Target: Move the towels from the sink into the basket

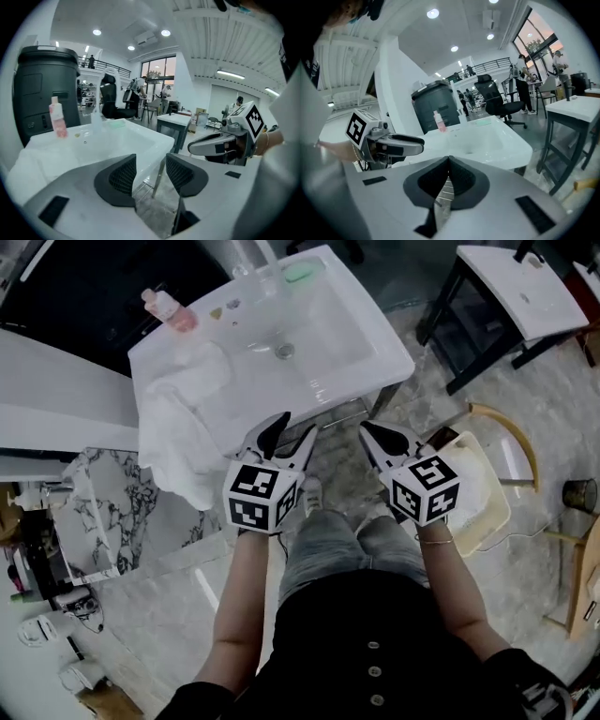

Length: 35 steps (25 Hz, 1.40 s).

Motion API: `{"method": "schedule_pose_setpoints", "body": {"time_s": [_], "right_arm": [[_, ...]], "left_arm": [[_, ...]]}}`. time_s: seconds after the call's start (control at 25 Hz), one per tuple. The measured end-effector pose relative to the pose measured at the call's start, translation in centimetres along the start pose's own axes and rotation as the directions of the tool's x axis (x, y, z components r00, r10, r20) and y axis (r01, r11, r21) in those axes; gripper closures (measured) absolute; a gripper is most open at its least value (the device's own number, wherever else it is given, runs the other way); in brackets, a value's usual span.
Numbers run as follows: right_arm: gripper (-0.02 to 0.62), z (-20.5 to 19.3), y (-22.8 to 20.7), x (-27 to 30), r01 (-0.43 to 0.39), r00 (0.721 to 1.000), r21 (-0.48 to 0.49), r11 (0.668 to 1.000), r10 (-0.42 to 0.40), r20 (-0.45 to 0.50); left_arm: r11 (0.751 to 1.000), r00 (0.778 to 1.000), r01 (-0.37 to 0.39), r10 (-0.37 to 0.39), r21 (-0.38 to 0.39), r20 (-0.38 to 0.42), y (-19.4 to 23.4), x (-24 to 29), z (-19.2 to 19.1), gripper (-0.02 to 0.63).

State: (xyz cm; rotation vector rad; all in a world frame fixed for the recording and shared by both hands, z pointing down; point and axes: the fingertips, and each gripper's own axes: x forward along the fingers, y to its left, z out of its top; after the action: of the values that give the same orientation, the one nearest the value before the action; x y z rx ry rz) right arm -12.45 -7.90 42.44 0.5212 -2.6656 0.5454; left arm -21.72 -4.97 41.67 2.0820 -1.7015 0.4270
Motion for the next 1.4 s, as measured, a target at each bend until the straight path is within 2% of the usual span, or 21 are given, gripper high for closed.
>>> {"method": "schedule_pose_setpoints", "body": {"time_s": [0.24,0.44,0.6,0.88,1.12,1.28,1.4], "right_arm": [[0.594,2.5,4.6,6.8,-0.110,0.994,-0.056,0.992,0.109,-0.029],[0.594,4.6,8.0,12.5,-0.189,0.981,-0.090,0.978,0.185,-0.054],[0.594,5.8,10.6,16.4,-0.240,0.970,-0.111,0.964,0.235,-0.061],[0.592,6.3,13.9,21.1,-0.288,0.956,-0.134,0.948,0.278,-0.089],[0.594,6.3,14.1,23.2,-0.263,0.963,-0.114,0.958,0.254,-0.090],[0.594,6.0,13.5,23.9,-0.231,0.970,-0.094,0.968,0.223,-0.096],[0.594,5.7,13.0,24.5,-0.216,0.973,-0.079,0.973,0.207,-0.106]], "left_arm": [[0.985,0.987,-0.161,0.160,-0.060,-0.011,9.7,-4.7,-1.4,0.426],[0.959,0.962,-0.272,0.269,-0.077,-0.043,17.0,-7.8,-2.6,0.426],[0.941,0.941,-0.333,0.328,-0.065,-0.084,21.4,-9.2,-4.3,0.426],[0.928,0.920,-0.371,0.365,-0.015,-0.144,27.5,-10.2,-6.0,0.408],[0.930,0.898,-0.344,0.365,0.128,-0.244,31.6,-9.0,-7.0,0.351],[0.924,0.884,-0.349,0.380,0.155,-0.272,34.3,-7.9,-7.4,0.325],[0.920,0.865,-0.354,0.390,0.168,-0.315,35.9,-7.3,-8.1,0.313]]}}
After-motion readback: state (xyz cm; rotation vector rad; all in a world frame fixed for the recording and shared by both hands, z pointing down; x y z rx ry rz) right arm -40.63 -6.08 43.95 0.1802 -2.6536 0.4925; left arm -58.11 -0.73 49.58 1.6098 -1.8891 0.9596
